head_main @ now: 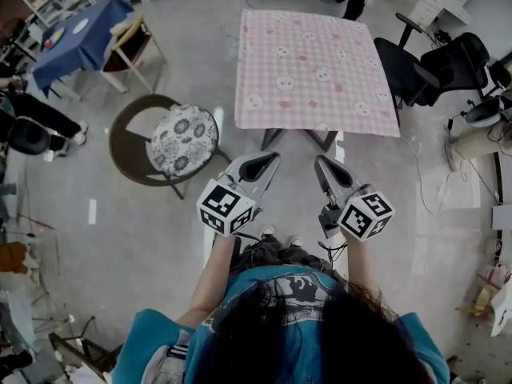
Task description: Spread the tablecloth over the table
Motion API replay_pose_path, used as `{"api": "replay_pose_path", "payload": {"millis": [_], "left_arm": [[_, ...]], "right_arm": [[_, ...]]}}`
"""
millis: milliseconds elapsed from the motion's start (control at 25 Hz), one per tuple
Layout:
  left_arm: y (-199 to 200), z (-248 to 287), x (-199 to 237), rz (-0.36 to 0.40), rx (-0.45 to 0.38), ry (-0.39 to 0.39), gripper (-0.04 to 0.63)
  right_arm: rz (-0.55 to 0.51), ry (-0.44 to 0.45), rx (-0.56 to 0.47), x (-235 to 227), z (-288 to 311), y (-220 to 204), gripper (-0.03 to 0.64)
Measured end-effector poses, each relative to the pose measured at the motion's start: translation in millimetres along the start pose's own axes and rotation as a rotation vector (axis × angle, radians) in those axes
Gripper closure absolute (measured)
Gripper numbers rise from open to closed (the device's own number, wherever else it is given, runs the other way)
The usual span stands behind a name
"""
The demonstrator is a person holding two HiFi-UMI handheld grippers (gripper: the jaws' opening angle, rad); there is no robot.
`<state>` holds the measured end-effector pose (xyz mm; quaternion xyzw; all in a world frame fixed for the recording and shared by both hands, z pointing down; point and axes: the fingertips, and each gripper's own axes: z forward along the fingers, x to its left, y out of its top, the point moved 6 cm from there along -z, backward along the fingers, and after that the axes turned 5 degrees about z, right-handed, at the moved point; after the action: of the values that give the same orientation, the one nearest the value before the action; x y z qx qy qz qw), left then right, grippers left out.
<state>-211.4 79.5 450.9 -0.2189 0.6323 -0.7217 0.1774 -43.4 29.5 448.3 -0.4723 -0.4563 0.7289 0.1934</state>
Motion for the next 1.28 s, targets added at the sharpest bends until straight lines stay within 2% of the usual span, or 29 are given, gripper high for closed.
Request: {"api": "replay_pose_path", "payload": {"millis": [240,600,1280], "left_arm": [[4,3,-22,0.002,0.009,-0.009,0.580],[10,9,-62,0.025,0.026,-0.031,0.580],[5,19,-91,0.059,0.080,-0.037,0.580]], "right_arm": [[-0.088,0.016,0.016,4,-20,3,0.615],[-0.112,0.061,0.005,5,-45,4,0.615],[-0.068,0.082,-0.003,-7,-67,-4,0.615]]}}
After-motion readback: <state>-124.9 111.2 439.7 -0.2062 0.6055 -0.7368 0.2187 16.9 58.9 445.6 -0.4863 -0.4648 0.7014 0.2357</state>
